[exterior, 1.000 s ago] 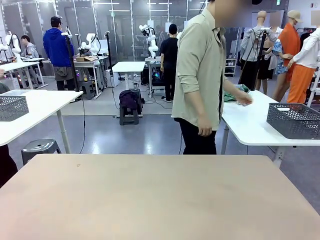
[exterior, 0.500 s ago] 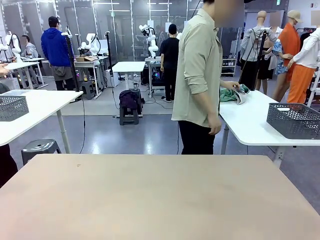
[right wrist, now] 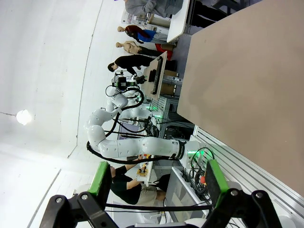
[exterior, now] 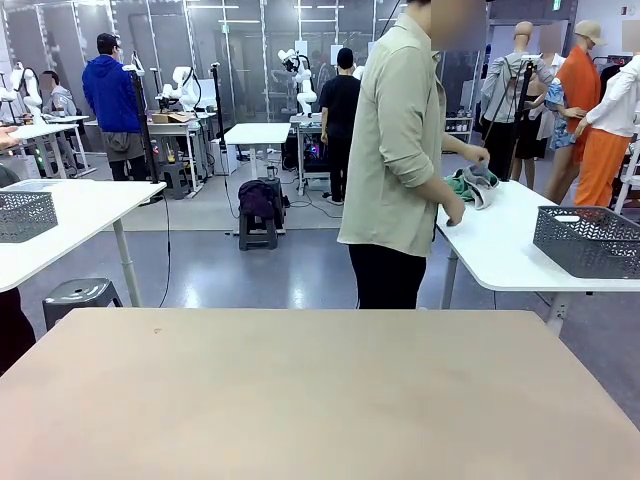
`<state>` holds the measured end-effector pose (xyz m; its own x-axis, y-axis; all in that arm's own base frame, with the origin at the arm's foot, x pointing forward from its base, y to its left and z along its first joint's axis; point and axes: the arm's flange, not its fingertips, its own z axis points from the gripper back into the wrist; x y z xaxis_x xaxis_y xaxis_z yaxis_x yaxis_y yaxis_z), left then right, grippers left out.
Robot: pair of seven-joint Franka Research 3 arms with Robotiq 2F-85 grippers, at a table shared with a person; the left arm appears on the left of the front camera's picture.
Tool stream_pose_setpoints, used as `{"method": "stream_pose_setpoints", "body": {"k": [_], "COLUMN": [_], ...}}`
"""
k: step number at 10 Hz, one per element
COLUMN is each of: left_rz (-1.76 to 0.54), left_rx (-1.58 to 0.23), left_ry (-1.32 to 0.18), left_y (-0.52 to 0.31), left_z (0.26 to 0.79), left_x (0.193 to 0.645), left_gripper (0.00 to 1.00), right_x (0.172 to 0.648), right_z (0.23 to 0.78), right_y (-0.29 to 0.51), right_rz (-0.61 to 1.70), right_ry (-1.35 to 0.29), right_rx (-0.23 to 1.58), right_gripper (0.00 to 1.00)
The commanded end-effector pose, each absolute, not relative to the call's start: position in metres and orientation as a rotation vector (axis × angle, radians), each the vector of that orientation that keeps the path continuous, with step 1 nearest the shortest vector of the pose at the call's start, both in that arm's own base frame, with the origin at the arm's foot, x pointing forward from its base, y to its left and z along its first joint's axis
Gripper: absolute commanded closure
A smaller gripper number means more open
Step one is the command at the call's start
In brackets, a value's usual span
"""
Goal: Fold the towels and place them in the basket.
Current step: When a person lays out a Towel with hook on the table, fold it in half twice.
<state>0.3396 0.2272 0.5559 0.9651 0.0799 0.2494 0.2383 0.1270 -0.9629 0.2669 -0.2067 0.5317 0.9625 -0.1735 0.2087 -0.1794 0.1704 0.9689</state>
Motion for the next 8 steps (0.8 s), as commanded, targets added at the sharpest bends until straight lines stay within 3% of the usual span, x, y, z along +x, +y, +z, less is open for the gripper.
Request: {"method": "stream_pose_setpoints", "body": {"k": [1,8], "left_rz": [-0.117,-0.117], "left_rx": [-1.445,-1.445], "left_ry": [-0.271,-0.271], "left_y": [0.2266,0.2266], "left_z": [0.5567,0.5567], "left_x": [0.3379,0.3379], "left_gripper": [0.0,0.0], "right_x": [0.267,0.267], "right_z": [0.532,0.532], "right_y": [-0.2069,-0.2069], "right_rz": [0.003,0.003], "right_ry": [-0.302,-0.302], "right_rx": [1.404,1.404], "right_gripper": [0.0,0.0]}}
